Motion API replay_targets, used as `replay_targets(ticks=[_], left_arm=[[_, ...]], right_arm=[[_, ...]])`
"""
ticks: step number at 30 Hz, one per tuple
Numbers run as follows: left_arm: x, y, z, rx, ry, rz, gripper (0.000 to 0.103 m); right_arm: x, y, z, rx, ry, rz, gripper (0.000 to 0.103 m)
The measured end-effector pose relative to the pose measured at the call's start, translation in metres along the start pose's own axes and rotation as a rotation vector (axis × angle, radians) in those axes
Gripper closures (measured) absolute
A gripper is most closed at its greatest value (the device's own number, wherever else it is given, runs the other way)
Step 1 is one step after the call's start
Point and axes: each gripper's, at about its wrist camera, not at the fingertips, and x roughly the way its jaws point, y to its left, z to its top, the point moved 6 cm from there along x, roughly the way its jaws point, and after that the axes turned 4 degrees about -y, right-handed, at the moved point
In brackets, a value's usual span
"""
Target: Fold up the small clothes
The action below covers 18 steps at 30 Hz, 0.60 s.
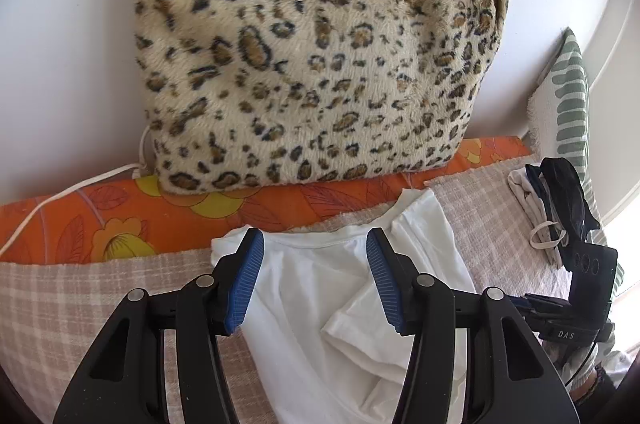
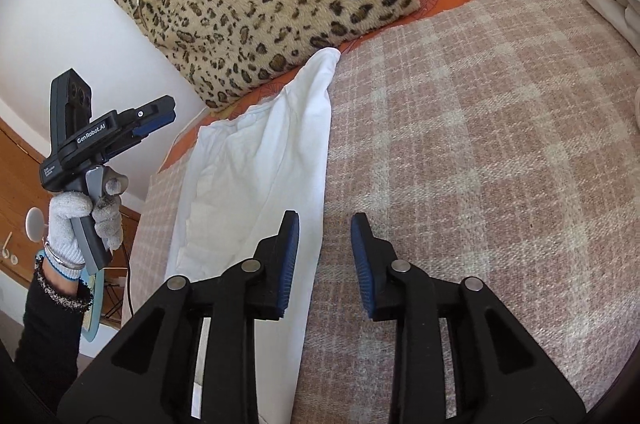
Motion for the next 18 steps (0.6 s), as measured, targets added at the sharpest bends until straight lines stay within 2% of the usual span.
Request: replay_targets(ticks=[4,9,13,18], left_arm=[[-0.009,0.031,-0.015,-0.028,0.018,0.029,0.05],[0.0,0.054,-0.034,-0.127,0.029,-0.029,0.052],[0.019,0.056,-0.041,-0.184,0.054,-0.086,0.053],[0.035,0.057,-0.036,-0.192,0.046,-0.083,0.053]], right_arm=[[0.003,0.002,0.002,-0.007,0.022,-0.003,0.073],[0.013,0.009,0.018,-0.039,0.059,-0.01,0.073],[0.025,0.008,0.039,-0.033,0.092,-0.006,0.073],[0.048,-0.002,0.065,-0.019,0.136,-0.028,0.073]])
